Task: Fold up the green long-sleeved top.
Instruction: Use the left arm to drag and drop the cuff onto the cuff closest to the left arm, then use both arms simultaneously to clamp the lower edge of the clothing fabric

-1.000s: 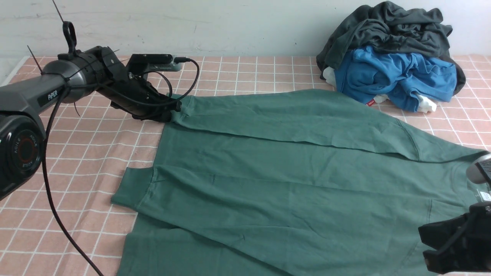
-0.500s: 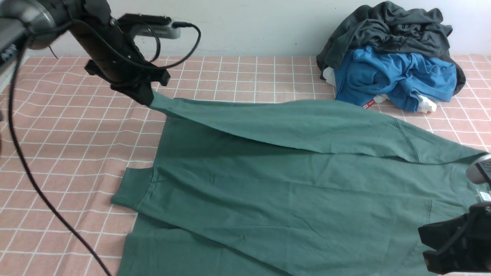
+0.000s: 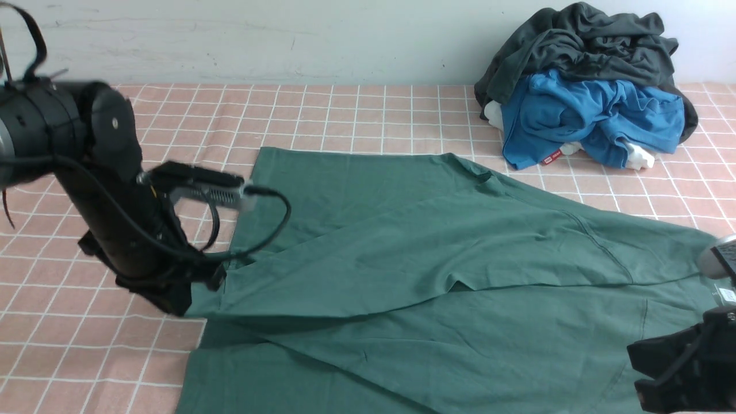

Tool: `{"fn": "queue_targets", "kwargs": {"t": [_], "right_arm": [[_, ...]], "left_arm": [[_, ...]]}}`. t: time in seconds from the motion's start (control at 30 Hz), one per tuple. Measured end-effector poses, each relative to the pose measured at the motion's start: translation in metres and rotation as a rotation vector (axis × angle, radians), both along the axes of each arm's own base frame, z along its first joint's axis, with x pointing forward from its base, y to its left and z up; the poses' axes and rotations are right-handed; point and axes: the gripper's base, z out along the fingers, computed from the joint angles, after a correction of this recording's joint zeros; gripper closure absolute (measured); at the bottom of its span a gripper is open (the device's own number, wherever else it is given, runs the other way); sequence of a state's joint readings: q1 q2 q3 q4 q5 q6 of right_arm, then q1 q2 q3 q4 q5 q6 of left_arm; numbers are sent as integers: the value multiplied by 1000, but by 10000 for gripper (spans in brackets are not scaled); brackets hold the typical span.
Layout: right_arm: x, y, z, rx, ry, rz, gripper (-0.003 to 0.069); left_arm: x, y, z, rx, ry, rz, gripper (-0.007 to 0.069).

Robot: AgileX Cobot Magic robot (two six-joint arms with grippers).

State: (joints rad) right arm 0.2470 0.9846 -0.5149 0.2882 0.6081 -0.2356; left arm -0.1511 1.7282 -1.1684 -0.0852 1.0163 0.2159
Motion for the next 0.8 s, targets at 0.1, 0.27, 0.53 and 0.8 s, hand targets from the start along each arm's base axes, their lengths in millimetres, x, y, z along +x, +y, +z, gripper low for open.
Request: {"fn": "queue_targets", "kwargs": {"t": [0.1, 0.27, 0.53, 0.8], "right_arm": [[-1, 0, -1, -1, 9, 2, 673], [-2, 0, -1, 1, 25, 5, 673], [-4, 1, -2, -16, 34, 52, 673], [-6, 6, -2, 19, 45, 98, 673]], "left_arm": [[-7, 3, -7, 34, 27, -13, 438], [-25, -5, -4, 46, 21, -67, 232], [-97, -48, -30, 124, 62, -722, 183], [-123, -45, -61, 165, 35, -1002, 279]]}}
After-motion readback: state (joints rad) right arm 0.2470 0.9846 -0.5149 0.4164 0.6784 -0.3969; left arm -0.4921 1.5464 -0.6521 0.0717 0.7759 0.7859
